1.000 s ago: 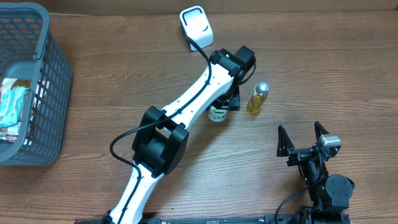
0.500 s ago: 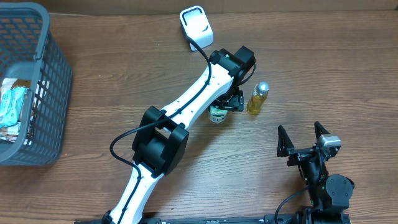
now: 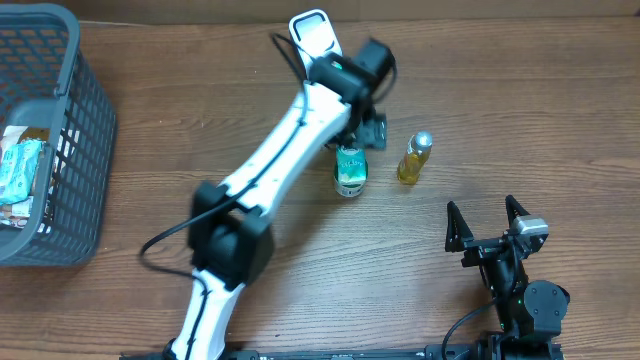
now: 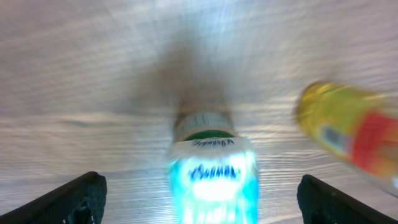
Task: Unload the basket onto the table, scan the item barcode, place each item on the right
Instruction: 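Lower the Kleenex pack onto the table left of the bottle, release, then move the left gripper back into the grey basket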
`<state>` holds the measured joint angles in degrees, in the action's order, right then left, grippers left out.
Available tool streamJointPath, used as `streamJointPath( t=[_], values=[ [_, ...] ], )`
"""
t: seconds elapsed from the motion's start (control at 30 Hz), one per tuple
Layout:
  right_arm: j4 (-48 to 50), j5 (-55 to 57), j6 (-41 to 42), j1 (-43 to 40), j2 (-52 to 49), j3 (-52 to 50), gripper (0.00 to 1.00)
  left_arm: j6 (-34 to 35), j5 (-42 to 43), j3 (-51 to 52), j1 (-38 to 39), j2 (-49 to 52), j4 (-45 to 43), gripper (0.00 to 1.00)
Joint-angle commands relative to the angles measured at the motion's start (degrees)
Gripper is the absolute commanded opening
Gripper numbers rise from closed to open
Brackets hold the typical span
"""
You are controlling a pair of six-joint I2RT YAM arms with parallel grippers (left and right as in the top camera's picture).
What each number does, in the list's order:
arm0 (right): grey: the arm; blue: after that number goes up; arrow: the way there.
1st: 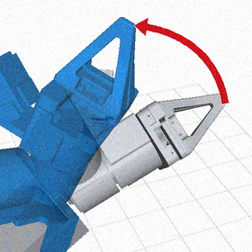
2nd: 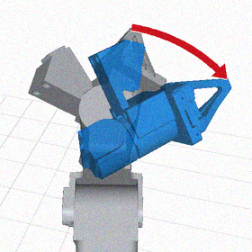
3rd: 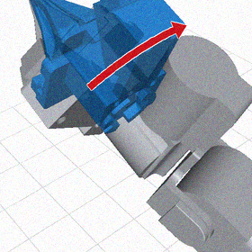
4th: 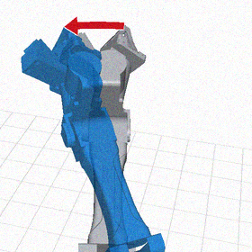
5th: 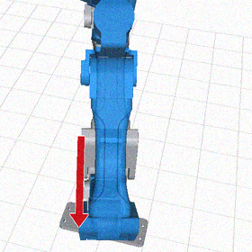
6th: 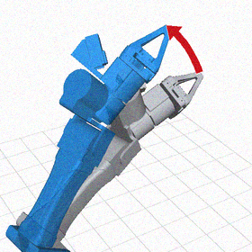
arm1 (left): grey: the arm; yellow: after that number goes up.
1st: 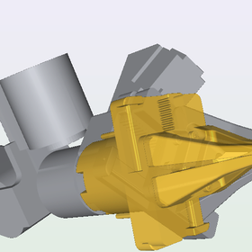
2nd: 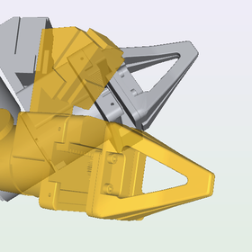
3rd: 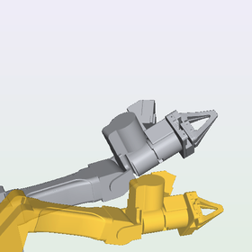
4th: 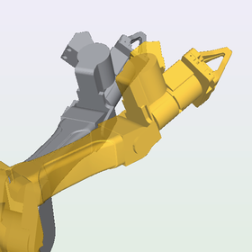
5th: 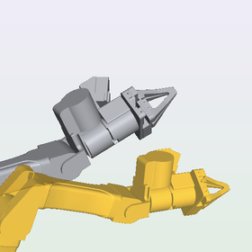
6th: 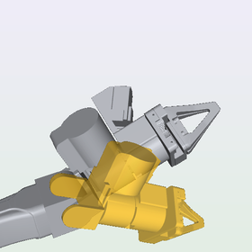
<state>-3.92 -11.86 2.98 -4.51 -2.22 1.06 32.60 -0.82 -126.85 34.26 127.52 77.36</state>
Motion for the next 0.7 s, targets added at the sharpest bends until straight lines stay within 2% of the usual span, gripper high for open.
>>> streamJointPath(
  t=[0.0, 0.1, 0.2, 0.3, 0.47, 0.57, 0.67],
  values=[
    [0.3, -0.3, 0.0, 0.0, 0.0, -0.6, 1.00, -6.0, -6.2, -5.3, -4.0, -9.3, 0.0, 1.00],
    [0.3, -0.3, 0.0, 0.0, 0.0, -0.6, 1.00, -10.5, -15.8, -7.7, -8.0, -13.7, -0.2, 1.00],
    [0.3, -0.2, 0.0, 0.0, 0.0, -0.6, 1.00, -12.4, -29.2, -9.9, -13.7, -18.8, -2.1, 1.00],
    [0.3, -0.3, 0.0, 0.0, 0.0, -0.6, 1.00, -17.1, -36.0, -10.1, -19.8, -22.8, -5.3, 0.99],
    [0.3, -0.3, 0.0, 0.0, 0.0, -0.6, 1.00, -26.6, -36.5, -10.1, -33.2, -26.1, -10.2, 1.00],
    [0.3, -0.3, 0.0, 0.0, 0.0, -0.6, 1.00, -26.6, -34.6, -10.0, -41.4, -25.5, -10.3, 0.99],
    [0.3, -0.3, 0.0, 0.0, 0.0, -0.6, 1.00, -25.6, -26.9, -9.5, -49.5, -24.0, -9.9, 1.00]
  ],
)
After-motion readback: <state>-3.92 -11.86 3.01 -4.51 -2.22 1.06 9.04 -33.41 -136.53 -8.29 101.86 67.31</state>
